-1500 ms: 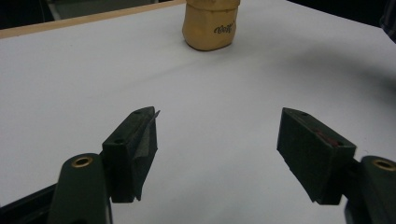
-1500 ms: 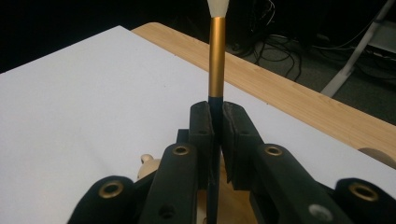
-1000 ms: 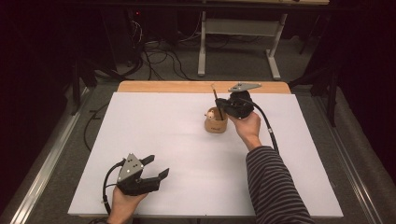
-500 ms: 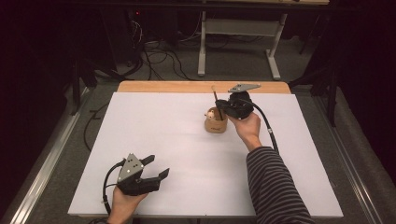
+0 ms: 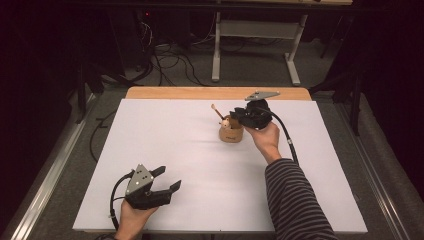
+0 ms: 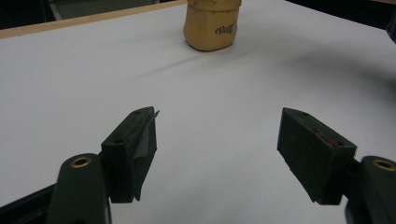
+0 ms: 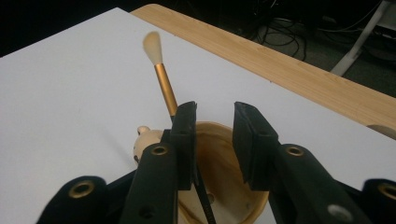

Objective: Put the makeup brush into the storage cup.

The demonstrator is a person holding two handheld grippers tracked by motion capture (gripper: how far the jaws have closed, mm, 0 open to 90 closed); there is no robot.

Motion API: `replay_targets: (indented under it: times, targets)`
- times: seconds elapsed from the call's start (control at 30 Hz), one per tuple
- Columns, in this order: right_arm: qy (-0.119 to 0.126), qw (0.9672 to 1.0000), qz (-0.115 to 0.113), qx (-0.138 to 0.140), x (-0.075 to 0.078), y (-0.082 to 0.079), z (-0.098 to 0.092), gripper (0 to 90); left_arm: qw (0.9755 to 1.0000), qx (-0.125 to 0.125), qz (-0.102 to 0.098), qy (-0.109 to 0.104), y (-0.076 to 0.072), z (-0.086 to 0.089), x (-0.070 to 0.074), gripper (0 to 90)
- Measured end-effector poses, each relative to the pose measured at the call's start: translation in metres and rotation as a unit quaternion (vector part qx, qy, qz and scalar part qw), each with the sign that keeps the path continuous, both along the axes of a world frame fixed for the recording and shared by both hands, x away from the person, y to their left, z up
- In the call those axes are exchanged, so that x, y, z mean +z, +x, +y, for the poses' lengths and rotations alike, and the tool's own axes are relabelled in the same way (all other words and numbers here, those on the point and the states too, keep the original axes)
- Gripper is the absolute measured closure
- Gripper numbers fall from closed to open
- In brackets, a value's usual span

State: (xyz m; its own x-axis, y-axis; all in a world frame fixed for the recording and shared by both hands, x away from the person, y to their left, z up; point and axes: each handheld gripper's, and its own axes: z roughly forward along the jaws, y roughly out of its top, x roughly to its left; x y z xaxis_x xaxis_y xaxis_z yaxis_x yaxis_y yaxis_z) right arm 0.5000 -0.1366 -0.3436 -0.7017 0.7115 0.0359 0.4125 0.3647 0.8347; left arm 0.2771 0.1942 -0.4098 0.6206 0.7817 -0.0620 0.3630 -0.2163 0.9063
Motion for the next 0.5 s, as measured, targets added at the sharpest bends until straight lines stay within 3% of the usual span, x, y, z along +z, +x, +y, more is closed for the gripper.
replay_targets:
  times: [0.5]
  targets:
    - [0.01, 0.9999, -0.012, -0.002, 0.0092, -0.0087, -0.004, 51.8, 1.0, 0.002, -0.003, -0.005, 0.0003, 0.0006, 0.0002, 28.9]
